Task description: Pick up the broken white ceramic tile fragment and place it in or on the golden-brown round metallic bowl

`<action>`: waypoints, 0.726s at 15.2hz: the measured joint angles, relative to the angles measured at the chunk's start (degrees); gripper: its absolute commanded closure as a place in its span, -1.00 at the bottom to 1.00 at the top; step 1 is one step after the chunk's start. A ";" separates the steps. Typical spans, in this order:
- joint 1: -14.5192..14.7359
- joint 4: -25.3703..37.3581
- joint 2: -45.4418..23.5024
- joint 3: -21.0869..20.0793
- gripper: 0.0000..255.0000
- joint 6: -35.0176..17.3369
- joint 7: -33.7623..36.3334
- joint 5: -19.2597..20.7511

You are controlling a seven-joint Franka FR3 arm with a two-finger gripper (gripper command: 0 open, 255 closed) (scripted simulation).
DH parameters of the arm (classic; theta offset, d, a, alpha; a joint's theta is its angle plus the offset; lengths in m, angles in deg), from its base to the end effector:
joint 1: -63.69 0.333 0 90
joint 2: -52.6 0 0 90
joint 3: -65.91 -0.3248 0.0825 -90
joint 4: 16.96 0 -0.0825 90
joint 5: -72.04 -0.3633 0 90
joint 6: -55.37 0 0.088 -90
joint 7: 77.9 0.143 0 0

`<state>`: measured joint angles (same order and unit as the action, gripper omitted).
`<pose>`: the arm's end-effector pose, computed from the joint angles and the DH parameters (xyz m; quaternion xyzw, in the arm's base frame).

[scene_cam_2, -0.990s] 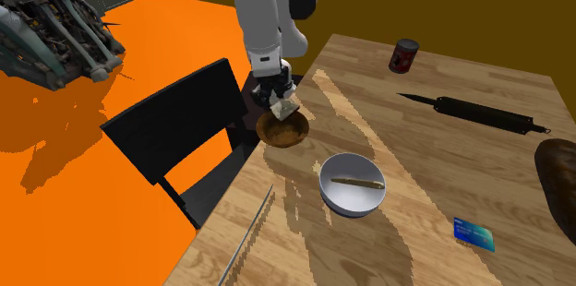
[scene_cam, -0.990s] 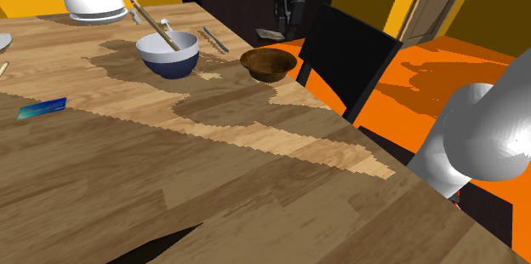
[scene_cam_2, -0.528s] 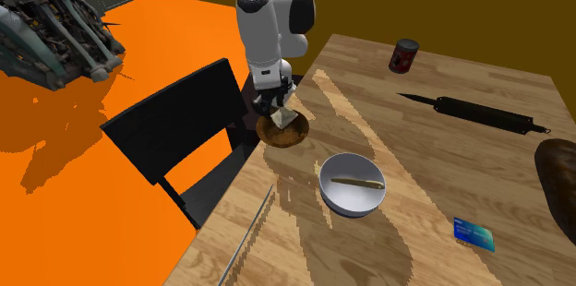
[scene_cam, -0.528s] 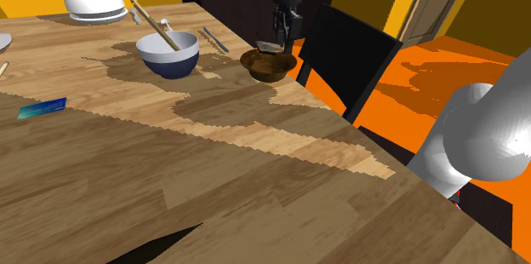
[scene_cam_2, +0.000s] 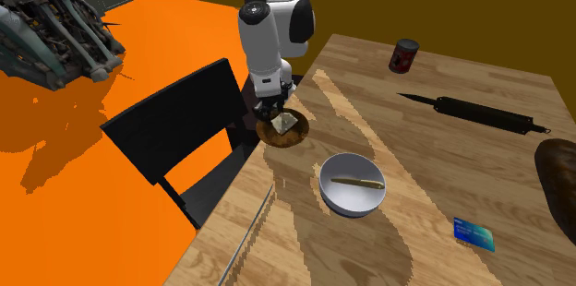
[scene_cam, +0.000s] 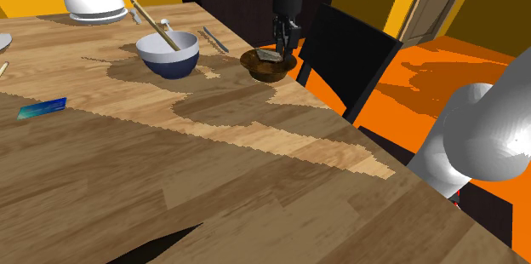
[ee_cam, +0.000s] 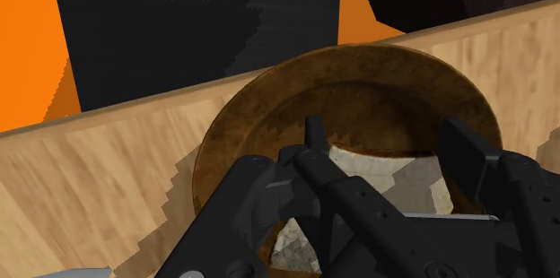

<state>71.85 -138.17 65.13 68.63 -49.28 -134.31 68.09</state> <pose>0.4558 0.0504 0.4812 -0.8613 -0.5054 0.0155 0.0496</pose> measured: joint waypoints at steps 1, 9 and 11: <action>0.00 -0.02 0.00 0.00 1.00 -0.02 0.00 0.00; 0.00 -0.03 0.00 0.00 -1.00 -0.03 0.00 0.00; -0.06 2.29 -0.05 0.08 -1.00 2.20 0.01 0.07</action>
<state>71.80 -135.88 65.08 68.71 -47.08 -134.29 68.17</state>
